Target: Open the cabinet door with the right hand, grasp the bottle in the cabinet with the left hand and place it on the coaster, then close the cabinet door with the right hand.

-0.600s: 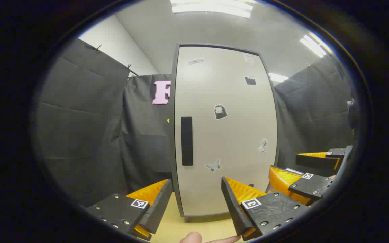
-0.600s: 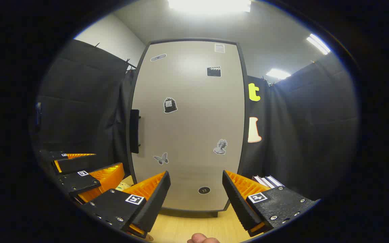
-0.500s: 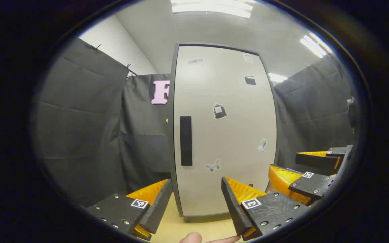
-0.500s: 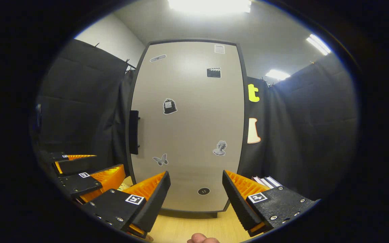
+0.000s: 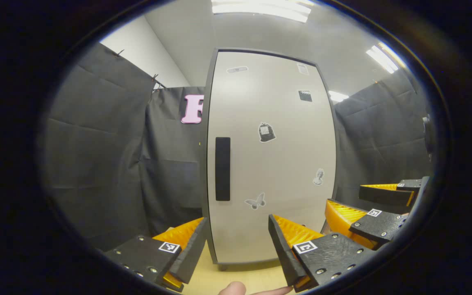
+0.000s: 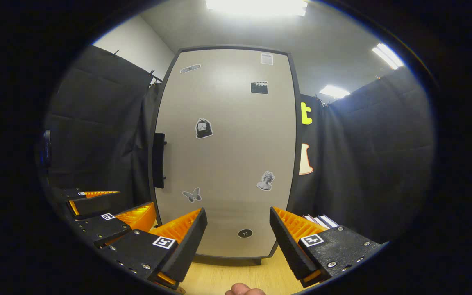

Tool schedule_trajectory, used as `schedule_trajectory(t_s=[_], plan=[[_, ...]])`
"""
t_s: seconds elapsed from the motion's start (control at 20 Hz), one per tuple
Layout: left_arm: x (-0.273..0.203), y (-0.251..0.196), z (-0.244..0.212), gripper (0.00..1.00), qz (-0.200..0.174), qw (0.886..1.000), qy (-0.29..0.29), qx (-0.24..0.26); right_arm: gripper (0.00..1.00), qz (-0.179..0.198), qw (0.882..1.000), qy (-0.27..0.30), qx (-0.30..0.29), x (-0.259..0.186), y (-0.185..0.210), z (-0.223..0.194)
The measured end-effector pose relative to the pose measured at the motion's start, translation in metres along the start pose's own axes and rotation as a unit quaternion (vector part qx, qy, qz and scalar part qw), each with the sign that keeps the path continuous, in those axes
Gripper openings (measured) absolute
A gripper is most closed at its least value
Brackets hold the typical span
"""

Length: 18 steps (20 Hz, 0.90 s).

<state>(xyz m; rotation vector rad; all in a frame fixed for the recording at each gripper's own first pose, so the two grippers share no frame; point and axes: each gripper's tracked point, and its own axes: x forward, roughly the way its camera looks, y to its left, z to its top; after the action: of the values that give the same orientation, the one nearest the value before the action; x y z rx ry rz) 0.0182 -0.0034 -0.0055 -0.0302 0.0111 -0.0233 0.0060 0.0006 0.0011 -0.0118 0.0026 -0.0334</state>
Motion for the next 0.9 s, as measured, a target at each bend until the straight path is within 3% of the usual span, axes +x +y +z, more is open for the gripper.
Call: schedule_trajectory(t_s=[0.9], plan=[[0.008,0.008,0.001,0.86,-0.002,1.000,-0.005,0.012,0.96,-0.010,1.000,0.010,0.014,0.019,-0.010,-0.008]])
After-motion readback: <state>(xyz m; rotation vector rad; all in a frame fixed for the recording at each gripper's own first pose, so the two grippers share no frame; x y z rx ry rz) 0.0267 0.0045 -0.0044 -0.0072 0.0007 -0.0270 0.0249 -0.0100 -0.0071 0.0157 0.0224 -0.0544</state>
